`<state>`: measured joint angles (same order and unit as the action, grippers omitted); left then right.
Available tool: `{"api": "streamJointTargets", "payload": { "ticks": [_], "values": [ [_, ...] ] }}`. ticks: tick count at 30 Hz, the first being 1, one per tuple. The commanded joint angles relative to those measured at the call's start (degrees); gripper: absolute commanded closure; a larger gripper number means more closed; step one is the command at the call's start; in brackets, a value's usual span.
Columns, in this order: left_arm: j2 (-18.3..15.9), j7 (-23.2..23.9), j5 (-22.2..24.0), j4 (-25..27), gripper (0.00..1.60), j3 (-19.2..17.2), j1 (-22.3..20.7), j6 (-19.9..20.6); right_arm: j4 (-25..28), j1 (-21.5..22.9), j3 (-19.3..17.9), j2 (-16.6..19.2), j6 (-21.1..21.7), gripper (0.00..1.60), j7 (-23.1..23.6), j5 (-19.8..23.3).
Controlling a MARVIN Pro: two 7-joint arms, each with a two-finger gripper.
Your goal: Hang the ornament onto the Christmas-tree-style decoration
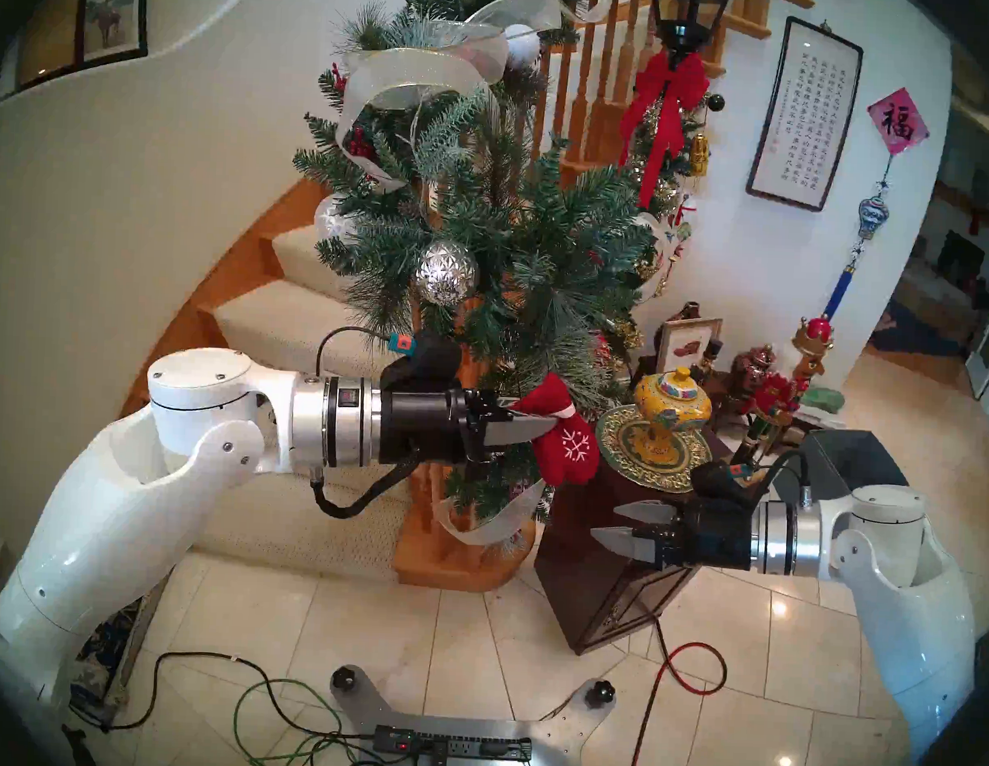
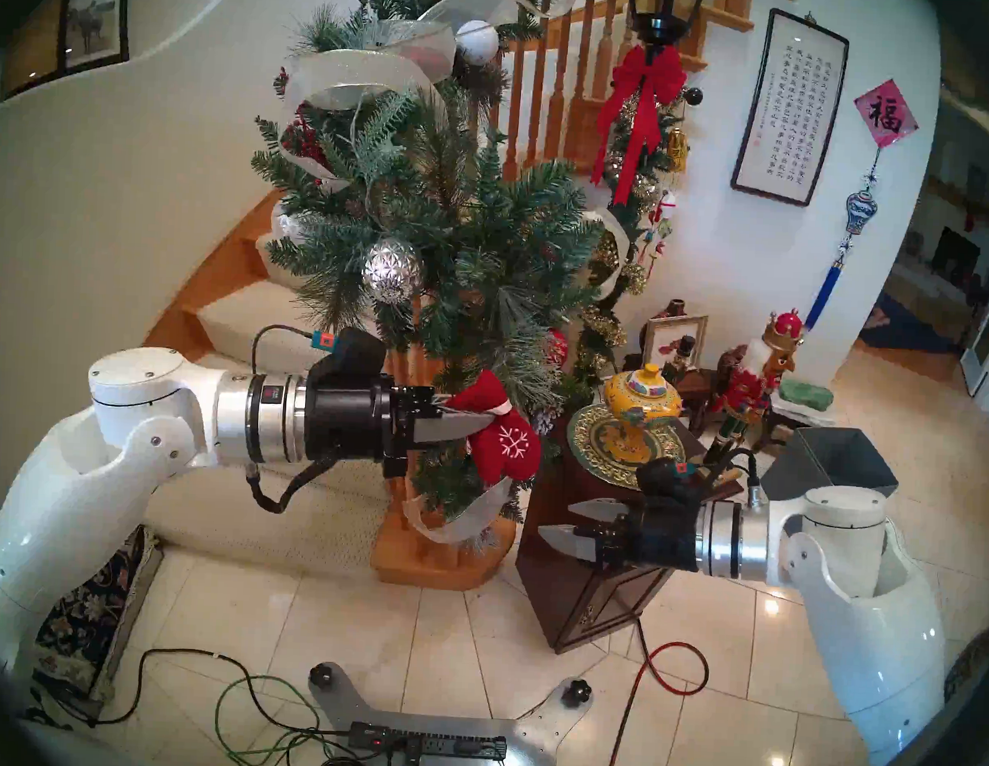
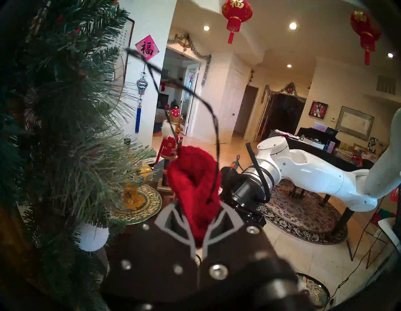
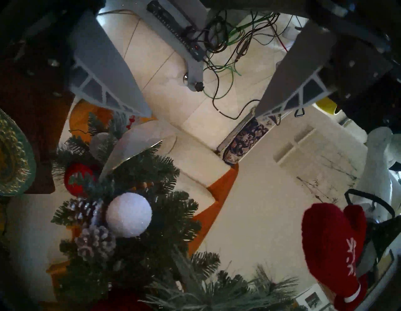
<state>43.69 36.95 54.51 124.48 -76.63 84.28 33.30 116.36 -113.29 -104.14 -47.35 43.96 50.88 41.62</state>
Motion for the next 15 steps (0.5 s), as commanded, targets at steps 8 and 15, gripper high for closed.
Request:
{"api": "streamJointTargets", "payload": {
  "ticks": [8, 15],
  "values": [
    [0.1, 0.1, -0.1, 0.2, 1.6, -0.4, -0.5, -0.1, -1.4, 9.5, 2.8, 4.2, 1.9, 0.0, 2.1, 1.4],
    [0.2, 0.1, -0.1, 0.2, 1.6, -0.4, -0.5, -0.1, -2.0, 10.3, 2.1, 6.3, 2.3, 0.0, 4.9, 2.1]
  ]
}}
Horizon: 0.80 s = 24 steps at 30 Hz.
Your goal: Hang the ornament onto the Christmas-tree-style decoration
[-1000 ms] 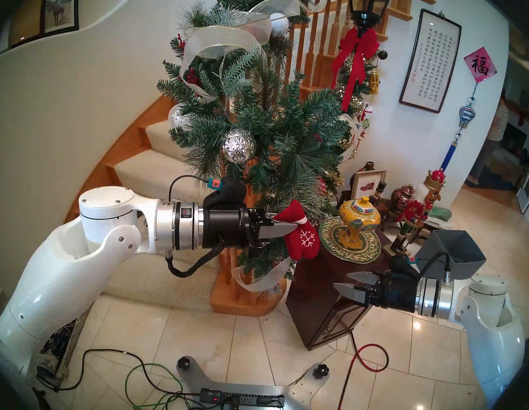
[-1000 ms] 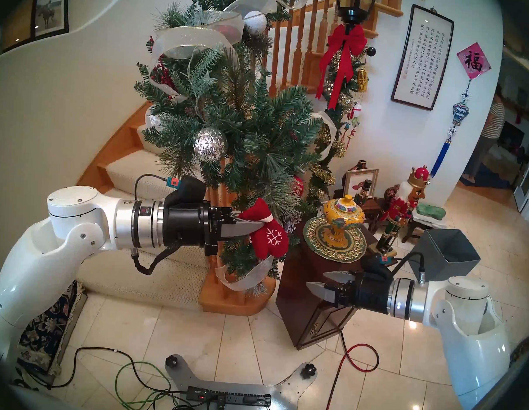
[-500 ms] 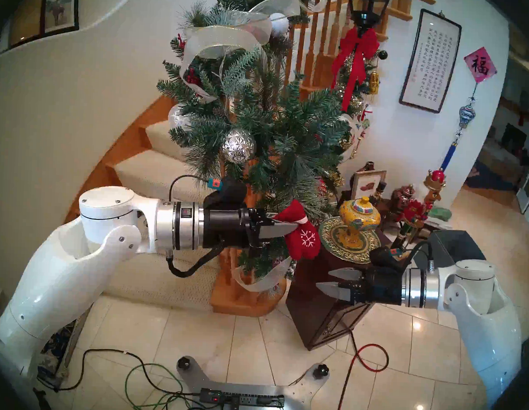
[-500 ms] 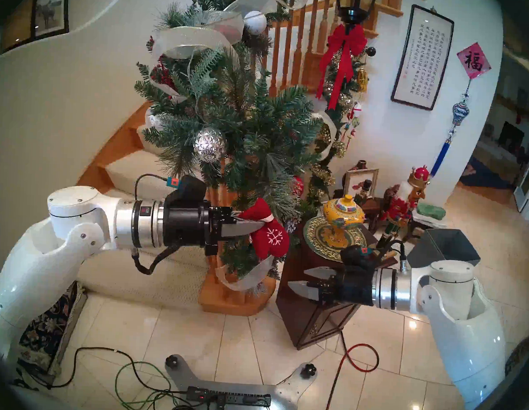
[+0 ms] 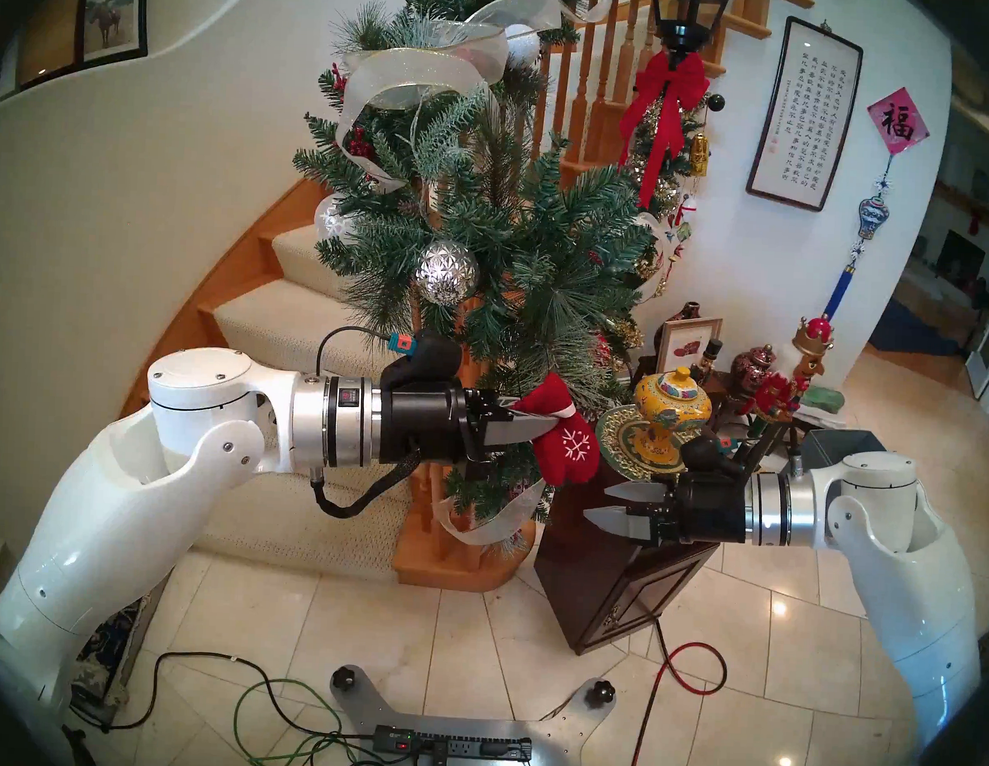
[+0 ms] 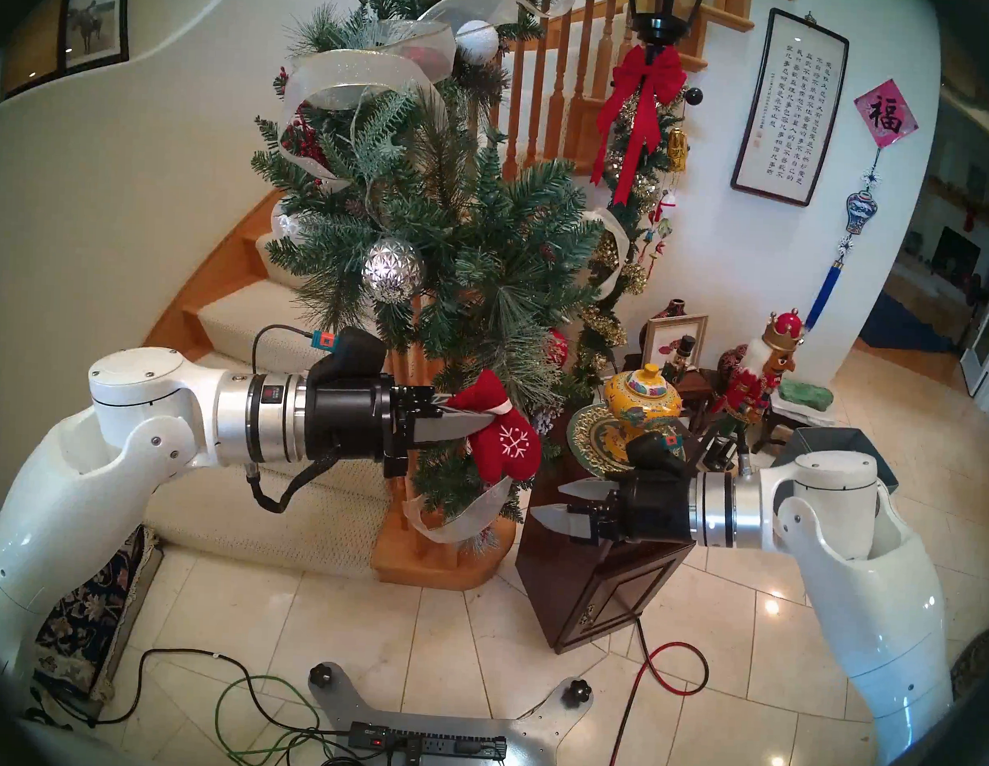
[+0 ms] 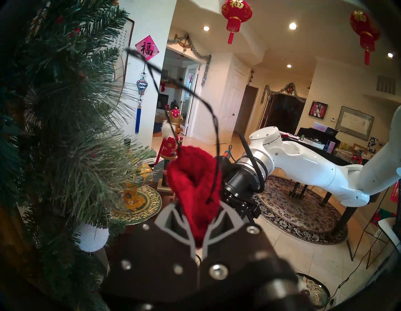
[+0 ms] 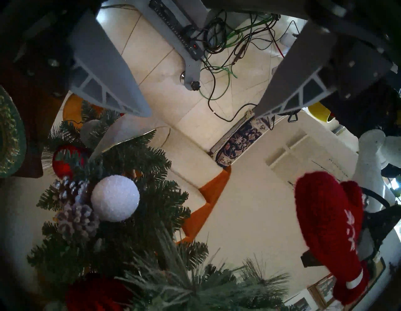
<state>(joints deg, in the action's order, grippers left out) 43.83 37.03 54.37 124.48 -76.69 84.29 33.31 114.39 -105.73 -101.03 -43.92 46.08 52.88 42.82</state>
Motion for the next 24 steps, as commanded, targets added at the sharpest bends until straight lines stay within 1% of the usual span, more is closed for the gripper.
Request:
{"api": "streamJointTargets", "payload": {
  "ticks": [1, 5, 10, 13, 18, 24],
  "values": [
    [0.0, 0.0, 0.0, 0.2, 1.6, -0.3, -0.5, -0.1, 0.0, 2.8, -1.0, 3.5, 0.2, 0.0, 3.5, 0.8],
    [0.0, 0.1, 0.0, 0.2, 1.6, -0.4, -0.5, -0.1, -0.2, 2.8, -1.3, 4.8, 0.5, 0.0, 5.2, 0.9],
    [0.1, 0.1, -0.1, 0.2, 1.6, -0.4, -0.5, -0.1, -0.8, 2.7, -2.1, 5.2, -0.2, 0.0, 7.4, 1.4],
    [0.1, 0.1, -0.1, 0.2, 1.6, -0.4, -0.5, -0.1, -0.8, 2.8, -2.4, 5.6, -0.2, 0.0, 7.9, 1.6],
    [0.1, 0.1, -0.1, 0.2, 1.6, -0.4, -0.4, -0.1, -1.2, 2.4, -3.2, 5.4, -1.4, 0.0, 8.9, 2.8],
    [0.1, 0.1, -0.1, 0.2, 1.6, -0.4, -0.4, 0.0, -0.9, 2.1, -4.0, 4.6, -1.8, 0.0, 8.6, 3.9]
  ]
}}
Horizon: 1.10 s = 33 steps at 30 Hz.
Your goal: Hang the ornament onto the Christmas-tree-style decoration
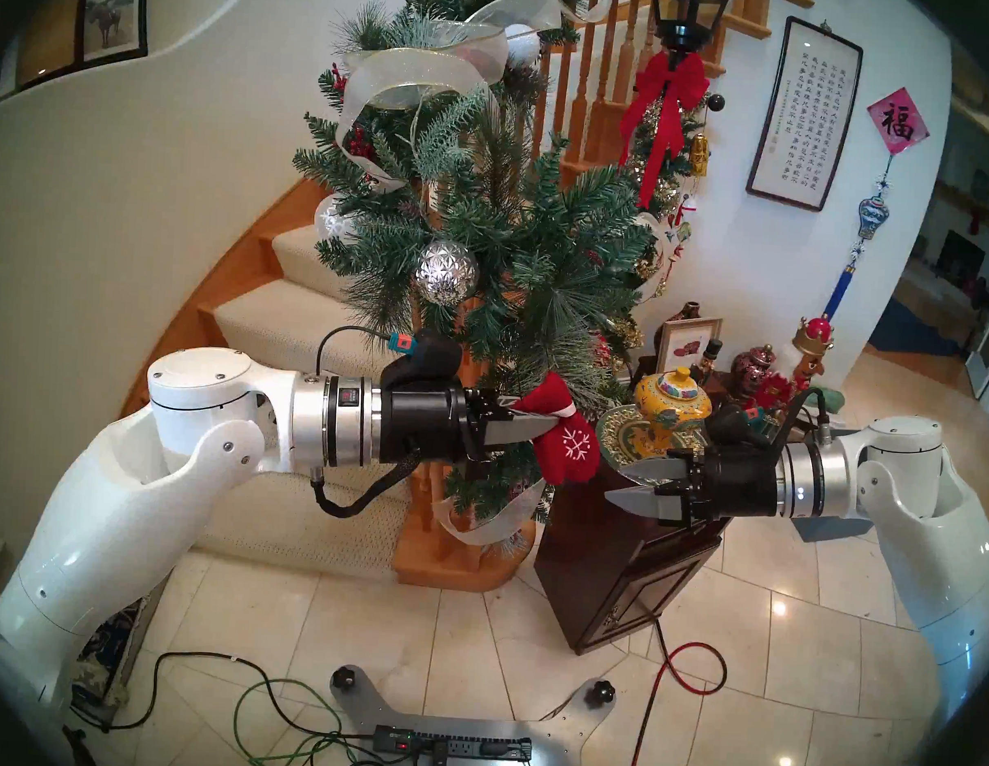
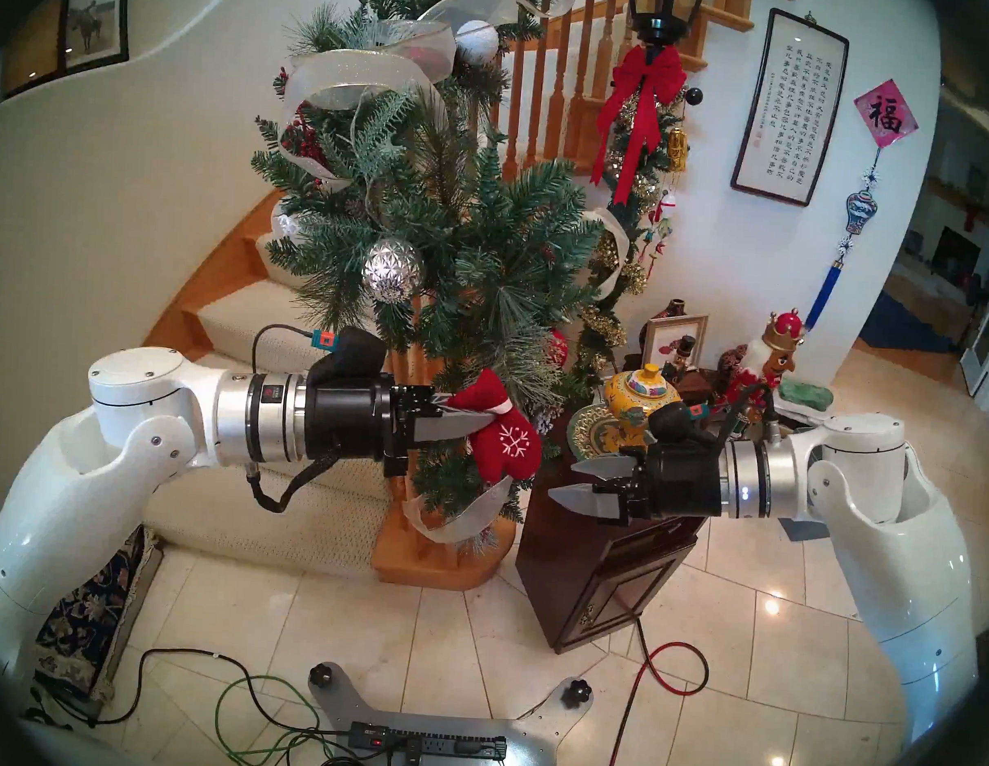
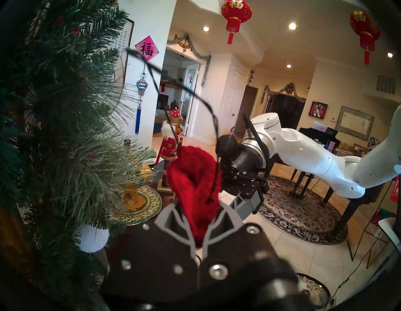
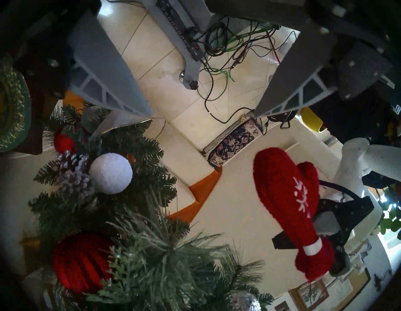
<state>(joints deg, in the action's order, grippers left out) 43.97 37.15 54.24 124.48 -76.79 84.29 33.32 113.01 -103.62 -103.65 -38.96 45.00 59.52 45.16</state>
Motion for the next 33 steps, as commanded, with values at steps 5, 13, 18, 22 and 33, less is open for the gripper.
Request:
{"api": "streamJointTargets", "payload": {
  "ticks": [5, 13, 18, 22, 33],
  "values": [
    [0.0, 0.0, 0.0, 0.2, 1.6, -0.3, -0.4, 0.0, -0.1, -0.1, -2.0, -1.4, -1.0, 0.0, 2.6, 3.2],
    [0.0, 0.0, 0.0, 0.2, 1.6, -0.4, -0.4, 0.0, 0.5, -0.7, -2.7, -1.9, -0.7, 0.0, 3.4, 5.0],
    [0.1, 0.1, -0.1, 0.2, 1.6, -0.4, -0.4, 0.0, 0.2, -0.6, -1.8, -1.7, -0.6, 0.0, 3.9, 6.3],
    [0.1, 0.1, -0.1, 0.2, 1.6, -0.4, -0.4, 0.0, 0.3, -0.3, -0.5, -1.7, -1.0, 0.0, 3.8, 6.5],
    [0.1, 0.1, -0.1, 0.2, 1.6, -0.4, -0.4, 0.0, 0.3, 1.6, 1.7, -1.7, -2.4, 0.0, 3.3, 7.2]
  ]
}}
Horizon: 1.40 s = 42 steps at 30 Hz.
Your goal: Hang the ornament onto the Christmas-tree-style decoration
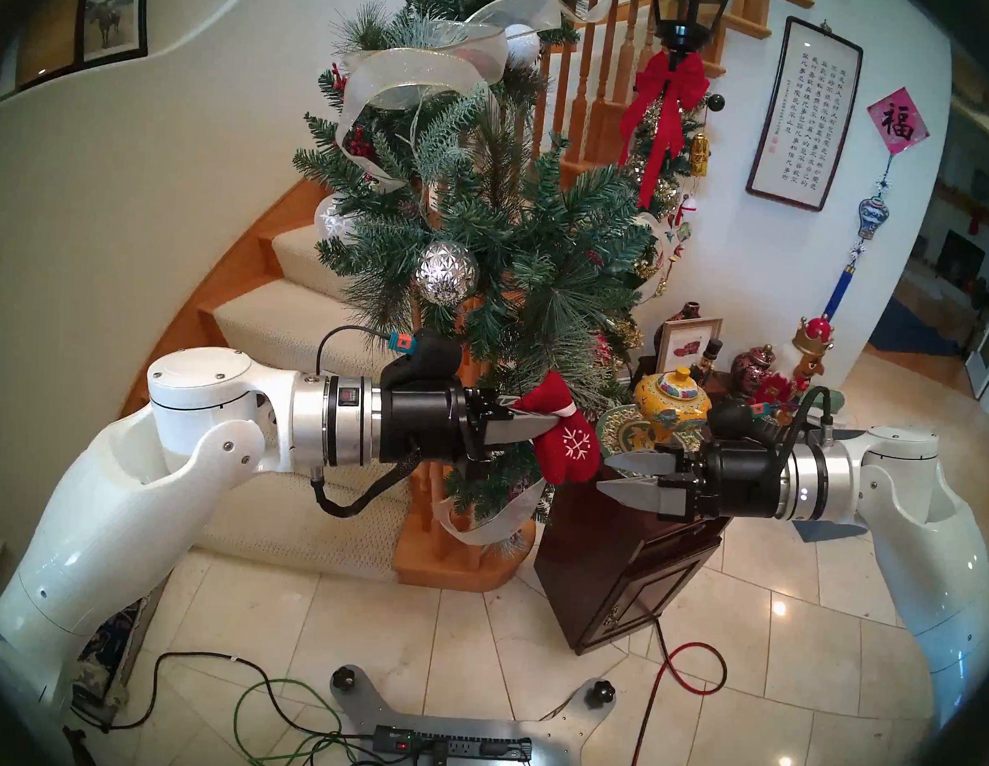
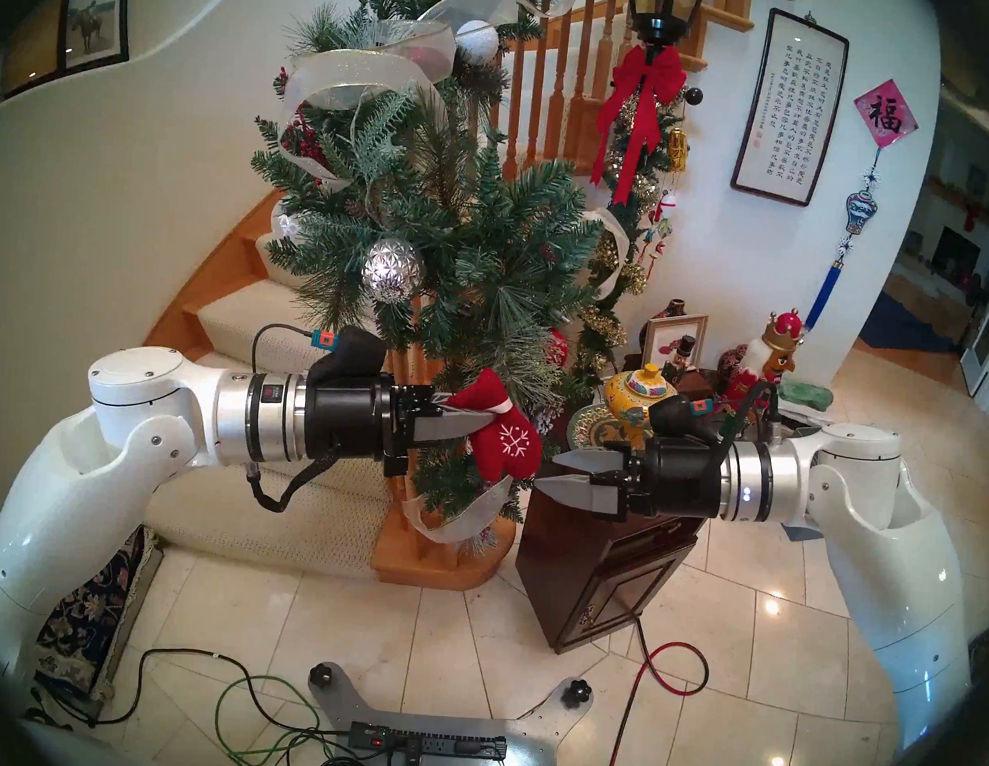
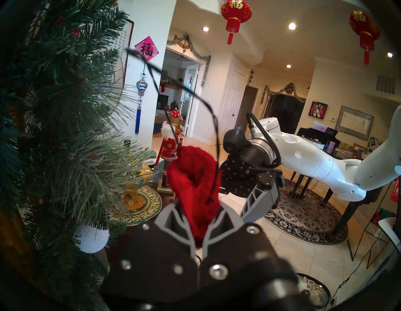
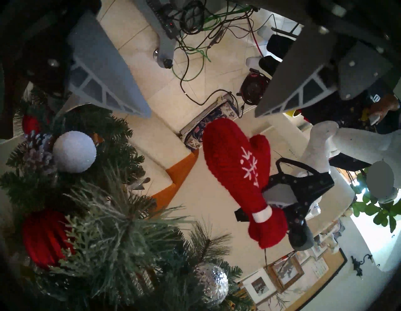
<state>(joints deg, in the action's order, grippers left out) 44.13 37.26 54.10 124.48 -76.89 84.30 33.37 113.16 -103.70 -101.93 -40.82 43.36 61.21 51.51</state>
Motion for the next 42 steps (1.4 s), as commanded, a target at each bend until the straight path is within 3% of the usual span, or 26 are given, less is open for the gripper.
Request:
{"api": "streamJointTargets", "payload": {
  "ticks": [1, 16, 31, 40, 42],
  "values": [
    [0.0, 0.0, 0.0, 0.2, 1.6, -0.3, -0.4, 0.0, 0.3, 1.8, 0.0, 0.1, -0.8, 0.0, 1.5, 0.9],
    [0.0, 0.0, 0.0, 0.2, 1.6, -0.3, -0.4, 0.0, 1.4, 3.4, 0.8, -1.5, -1.0, 0.0, 0.2, 1.9],
    [0.1, 0.1, -0.1, 0.2, 1.6, -0.4, -0.4, 0.1, 1.4, 7.5, 6.4, -2.8, -0.7, 0.0, -1.4, 2.1],
    [0.1, 0.1, -0.1, 0.2, 1.6, -0.4, -0.4, 0.1, 1.4, 8.3, 7.8, -3.2, -1.2, 0.0, -2.0, 1.8],
    [0.1, 0.1, -0.1, 0.2, 1.6, -0.4, -0.4, 0.1, 1.5, 8.3, 7.8, -3.2, -1.2, 0.07, -2.2, 1.8]
  ]
}}
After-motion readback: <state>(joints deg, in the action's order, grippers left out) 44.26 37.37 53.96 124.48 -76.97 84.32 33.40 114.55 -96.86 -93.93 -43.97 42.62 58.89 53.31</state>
